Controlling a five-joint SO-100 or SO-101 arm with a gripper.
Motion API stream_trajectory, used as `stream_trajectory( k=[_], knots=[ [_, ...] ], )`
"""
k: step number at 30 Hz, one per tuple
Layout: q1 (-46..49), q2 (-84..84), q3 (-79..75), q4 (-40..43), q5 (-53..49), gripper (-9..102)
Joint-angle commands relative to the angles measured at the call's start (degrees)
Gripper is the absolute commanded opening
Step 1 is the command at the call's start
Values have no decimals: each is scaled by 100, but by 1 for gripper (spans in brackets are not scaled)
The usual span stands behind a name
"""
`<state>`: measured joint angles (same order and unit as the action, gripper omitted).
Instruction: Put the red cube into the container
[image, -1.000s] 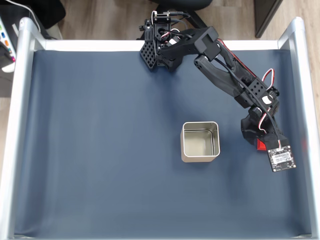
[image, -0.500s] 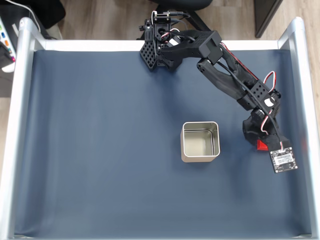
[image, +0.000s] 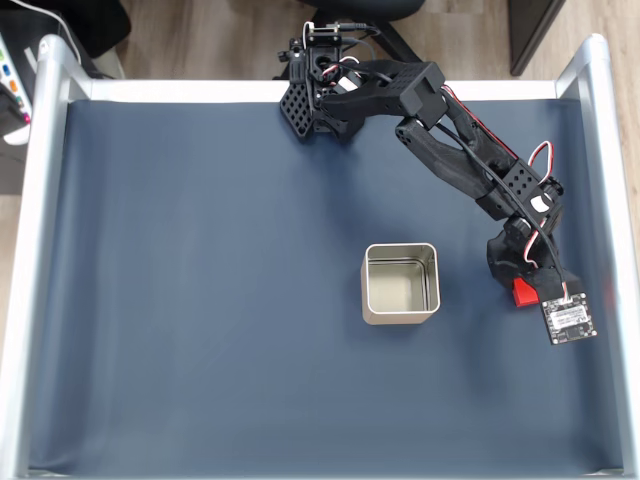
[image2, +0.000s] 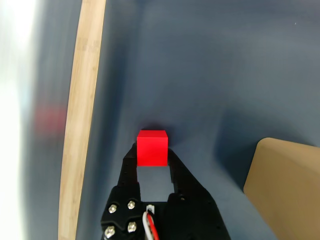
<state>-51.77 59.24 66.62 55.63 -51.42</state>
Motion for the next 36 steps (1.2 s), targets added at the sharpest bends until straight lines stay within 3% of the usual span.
stream_trajectory(
  k=[1,21,36],
  knots=[
    [141,281,-246,9,-123,0],
    [1046,2830,-62,1178,-2013,0],
    [2057,5941,3023,1046,-2795,0]
  ],
)
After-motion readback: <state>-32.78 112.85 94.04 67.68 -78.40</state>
